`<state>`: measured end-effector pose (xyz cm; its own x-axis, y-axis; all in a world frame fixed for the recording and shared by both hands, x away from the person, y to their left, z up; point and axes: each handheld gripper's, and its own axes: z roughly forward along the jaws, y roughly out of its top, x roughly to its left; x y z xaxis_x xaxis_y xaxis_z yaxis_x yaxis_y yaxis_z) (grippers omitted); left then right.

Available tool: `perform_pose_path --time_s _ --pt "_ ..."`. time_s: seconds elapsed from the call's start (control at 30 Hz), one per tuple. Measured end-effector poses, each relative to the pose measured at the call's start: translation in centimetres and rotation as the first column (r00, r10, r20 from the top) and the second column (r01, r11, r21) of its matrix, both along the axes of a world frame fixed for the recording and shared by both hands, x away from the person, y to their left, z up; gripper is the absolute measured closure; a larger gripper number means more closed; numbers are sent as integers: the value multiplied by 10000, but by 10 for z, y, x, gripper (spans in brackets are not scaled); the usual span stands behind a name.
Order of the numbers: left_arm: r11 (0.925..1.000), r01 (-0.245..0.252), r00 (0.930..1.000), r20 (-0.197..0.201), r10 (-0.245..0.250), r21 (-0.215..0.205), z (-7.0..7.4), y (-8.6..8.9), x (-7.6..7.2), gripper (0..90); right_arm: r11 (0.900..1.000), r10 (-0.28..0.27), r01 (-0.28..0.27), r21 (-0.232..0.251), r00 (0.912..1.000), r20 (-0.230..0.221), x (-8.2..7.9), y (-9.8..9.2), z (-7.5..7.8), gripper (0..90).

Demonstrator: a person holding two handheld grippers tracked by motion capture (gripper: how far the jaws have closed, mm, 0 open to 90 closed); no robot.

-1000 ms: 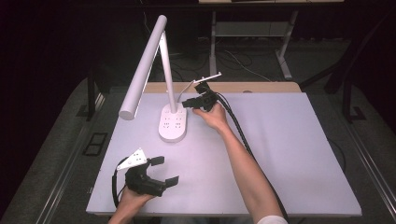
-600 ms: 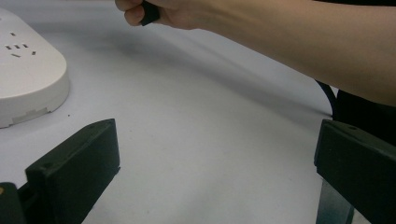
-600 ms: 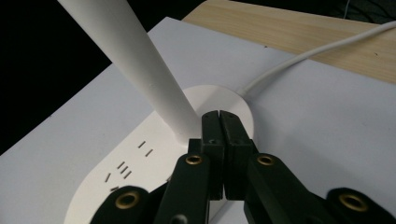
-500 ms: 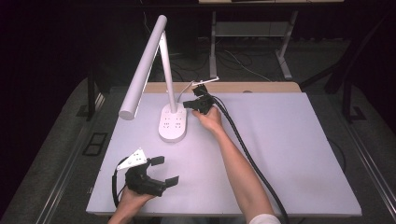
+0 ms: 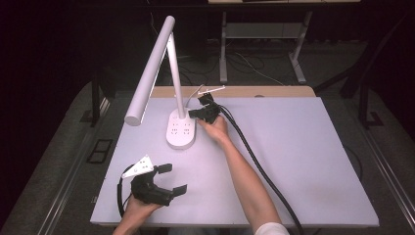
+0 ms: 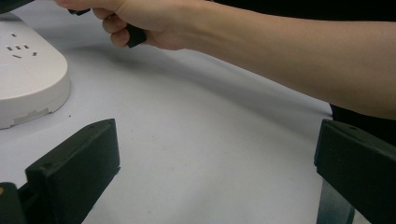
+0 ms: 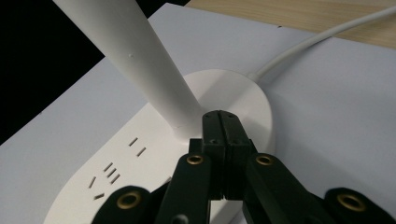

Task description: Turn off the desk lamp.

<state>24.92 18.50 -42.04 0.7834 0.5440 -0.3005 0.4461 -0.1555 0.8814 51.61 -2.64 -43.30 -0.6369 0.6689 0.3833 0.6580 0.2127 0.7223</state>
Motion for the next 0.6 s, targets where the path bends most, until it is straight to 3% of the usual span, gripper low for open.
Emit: perform_pose_path --time_s 0.2,0.3,0.37,0.5,0.6 --pt "10000 6 10000 -1 -6 -4 0 0 0 0 9996 -56 57 273 10000 -39 2 3 -5 900" --pt "10000 2 10000 14 -2 -22 0 0 1 0 9999 -89 91 85 9998 -192 2 3 -3 900" --pt "10000 -5 10000 23 5 -29 1 0 0 0 9976 -270 277 -631 9996 120 1 3 -1 900" --pt "10000 -28 10000 27 28 -71 1 1 -1 0 9992 -188 186 -346 9998 -55 4 -1 -3 900" --pt "10000 -36 10000 -17 36 -61 0 1 0 0 9987 -251 252 -454 9997 40 4 0 -2 900"
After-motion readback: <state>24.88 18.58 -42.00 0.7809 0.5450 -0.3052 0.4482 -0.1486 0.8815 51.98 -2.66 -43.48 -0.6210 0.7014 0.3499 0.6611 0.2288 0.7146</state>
